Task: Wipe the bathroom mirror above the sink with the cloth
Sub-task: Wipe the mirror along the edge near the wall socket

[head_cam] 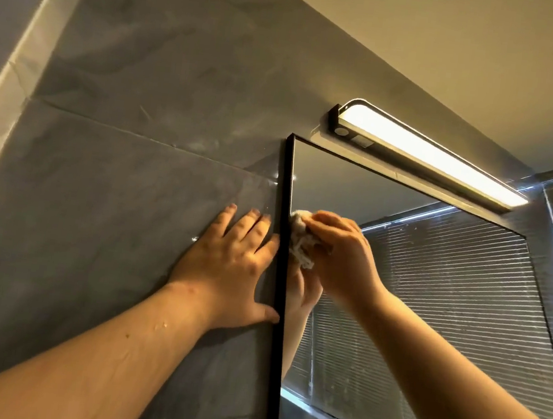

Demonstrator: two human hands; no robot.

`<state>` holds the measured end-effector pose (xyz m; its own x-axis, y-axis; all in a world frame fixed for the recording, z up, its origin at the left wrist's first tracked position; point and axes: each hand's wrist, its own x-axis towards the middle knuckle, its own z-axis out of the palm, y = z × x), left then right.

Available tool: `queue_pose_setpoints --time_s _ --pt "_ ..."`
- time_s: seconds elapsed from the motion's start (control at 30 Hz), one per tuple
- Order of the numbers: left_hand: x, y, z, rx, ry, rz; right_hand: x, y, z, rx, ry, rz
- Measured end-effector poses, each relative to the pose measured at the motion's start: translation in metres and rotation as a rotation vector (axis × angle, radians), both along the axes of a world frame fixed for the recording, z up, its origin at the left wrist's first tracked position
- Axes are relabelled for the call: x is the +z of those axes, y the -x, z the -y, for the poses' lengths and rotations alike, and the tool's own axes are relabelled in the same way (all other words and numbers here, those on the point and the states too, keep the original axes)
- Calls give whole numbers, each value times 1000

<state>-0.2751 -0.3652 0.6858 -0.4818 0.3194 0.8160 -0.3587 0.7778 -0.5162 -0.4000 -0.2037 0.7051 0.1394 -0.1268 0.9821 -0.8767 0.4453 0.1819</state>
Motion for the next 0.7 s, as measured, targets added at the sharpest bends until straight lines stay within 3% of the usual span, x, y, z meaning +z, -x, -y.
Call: queue_pose_setpoints --time_s 0.4,0.7 --pt "-6 4 4 -35 62 11 110 -12 9 -12 73 -51" --pt "-3 1 2 14 81 -4 58 -12 4 53 87 -7"
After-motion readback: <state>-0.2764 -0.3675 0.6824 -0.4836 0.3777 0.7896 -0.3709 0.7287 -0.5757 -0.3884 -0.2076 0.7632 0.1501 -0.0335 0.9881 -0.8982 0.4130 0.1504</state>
